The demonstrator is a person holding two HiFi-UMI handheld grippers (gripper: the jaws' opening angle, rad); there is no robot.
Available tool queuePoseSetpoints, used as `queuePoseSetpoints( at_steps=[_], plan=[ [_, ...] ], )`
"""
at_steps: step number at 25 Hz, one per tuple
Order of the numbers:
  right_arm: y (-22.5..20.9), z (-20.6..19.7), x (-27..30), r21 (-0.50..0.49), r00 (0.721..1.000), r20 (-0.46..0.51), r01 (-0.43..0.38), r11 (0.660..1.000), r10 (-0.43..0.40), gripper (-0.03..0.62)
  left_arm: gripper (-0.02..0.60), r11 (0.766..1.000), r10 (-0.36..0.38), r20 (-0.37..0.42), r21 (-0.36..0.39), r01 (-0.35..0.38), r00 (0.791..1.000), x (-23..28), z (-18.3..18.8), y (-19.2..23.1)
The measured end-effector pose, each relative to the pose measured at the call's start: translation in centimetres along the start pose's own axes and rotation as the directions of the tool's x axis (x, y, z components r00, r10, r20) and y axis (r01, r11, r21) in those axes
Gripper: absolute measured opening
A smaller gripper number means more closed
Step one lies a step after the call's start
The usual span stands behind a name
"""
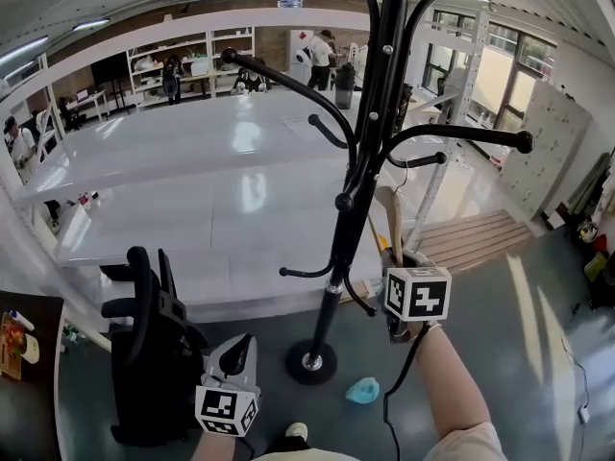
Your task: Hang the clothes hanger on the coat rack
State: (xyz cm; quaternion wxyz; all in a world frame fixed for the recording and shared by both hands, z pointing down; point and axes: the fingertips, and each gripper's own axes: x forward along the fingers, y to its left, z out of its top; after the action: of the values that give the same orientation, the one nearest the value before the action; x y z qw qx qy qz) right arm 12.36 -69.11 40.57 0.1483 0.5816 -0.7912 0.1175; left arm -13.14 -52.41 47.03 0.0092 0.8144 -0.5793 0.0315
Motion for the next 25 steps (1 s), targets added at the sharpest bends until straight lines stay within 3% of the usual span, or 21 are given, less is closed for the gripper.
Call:
queuePoseSetpoints(
  at_steps=[2, 6, 9, 12, 16, 25],
  plan=[
    [0.2, 0.4, -0.6, 0.013, 0.999, 0.035, -0.018, 1.000, 0.018, 0.085, 0.000, 1.000, -0.003, 0.003, 0.005, 0.003, 1.000, -0.2, 0.1, -0.4],
    [0.9, 2.0, -2.5, 0.005, 0.992, 0.114, -0.059, 0.998, 0.058, 0.243, 0.000, 1.000, -0.008, 0.014, 0.013, 0.008, 1.000, -0.8, 0.7, -1.3],
    [1.0, 2.8, -4.8, -0.022, 0.983, 0.175, -0.048, 0.999, 0.051, 0.273, 0.000, 1.000, -0.021, 0.025, 0.022, 0.021, 0.999, -1.0, 1.3, -2.1],
    [1.1, 3.4, -8.2, -0.063, 0.962, 0.271, -0.017, 0.998, 0.034, 0.268, 0.000, 0.999, -0.036, 0.044, 0.029, 0.035, 0.998, -1.4, 2.0, -3.2],
    [1.7, 2.1, -12.6, -0.079, 0.929, 0.371, 0.015, 0.997, 0.015, 0.213, 0.000, 0.997, -0.064, 0.069, 0.045, 0.060, 0.996, -2.0, 3.2, -5.0],
    [2.2, -6.7, -18.4, -0.015, 0.919, 0.386, 0.089, 0.996, -0.076, 0.067, 0.000, 0.992, -0.118, 0.106, 0.063, 0.111, 0.987, -3.6, 4.9, -9.1]
  ],
)
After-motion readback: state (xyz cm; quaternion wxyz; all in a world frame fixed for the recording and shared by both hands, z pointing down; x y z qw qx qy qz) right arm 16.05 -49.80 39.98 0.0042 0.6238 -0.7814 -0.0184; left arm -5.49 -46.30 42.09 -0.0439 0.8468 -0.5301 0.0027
